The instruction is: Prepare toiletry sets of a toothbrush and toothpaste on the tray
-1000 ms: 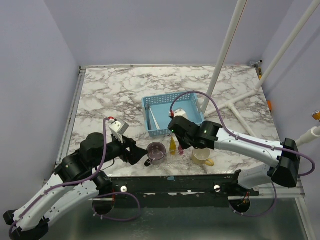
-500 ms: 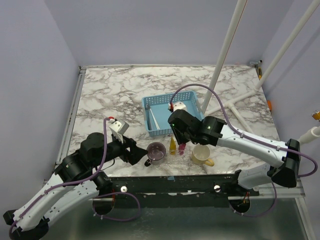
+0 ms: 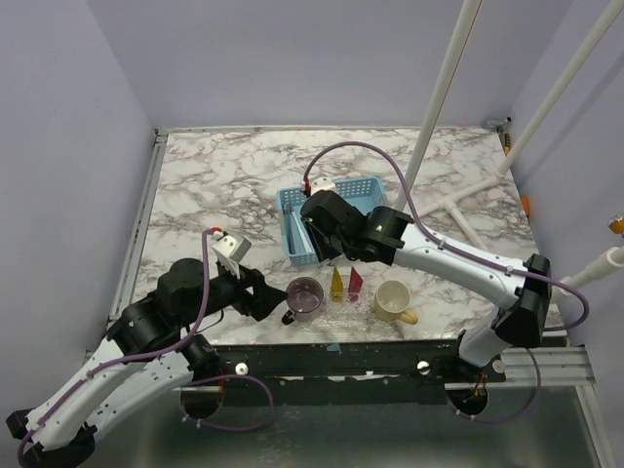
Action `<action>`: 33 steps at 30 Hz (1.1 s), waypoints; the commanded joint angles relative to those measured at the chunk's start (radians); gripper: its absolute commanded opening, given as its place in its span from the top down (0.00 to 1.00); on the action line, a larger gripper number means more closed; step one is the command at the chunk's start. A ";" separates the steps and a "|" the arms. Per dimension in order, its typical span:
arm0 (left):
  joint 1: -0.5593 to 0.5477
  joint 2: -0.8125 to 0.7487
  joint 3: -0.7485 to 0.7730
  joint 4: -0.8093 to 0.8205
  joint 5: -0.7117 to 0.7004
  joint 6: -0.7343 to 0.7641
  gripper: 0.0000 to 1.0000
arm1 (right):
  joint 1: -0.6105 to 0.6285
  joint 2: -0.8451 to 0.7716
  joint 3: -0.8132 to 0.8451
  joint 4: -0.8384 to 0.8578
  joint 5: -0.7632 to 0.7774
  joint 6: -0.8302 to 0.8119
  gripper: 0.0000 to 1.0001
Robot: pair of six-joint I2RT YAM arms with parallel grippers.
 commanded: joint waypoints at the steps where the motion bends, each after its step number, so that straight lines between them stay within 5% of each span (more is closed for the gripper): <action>1: 0.005 -0.005 -0.003 -0.026 -0.034 0.009 0.21 | -0.036 0.079 0.061 0.051 -0.019 -0.031 0.58; 12: 0.021 -0.059 0.003 -0.045 -0.126 -0.001 0.22 | -0.099 0.289 0.202 0.152 -0.117 -0.001 0.55; 33: 0.045 -0.136 0.000 -0.048 -0.154 -0.011 0.21 | -0.115 0.667 0.524 0.127 -0.071 0.086 0.49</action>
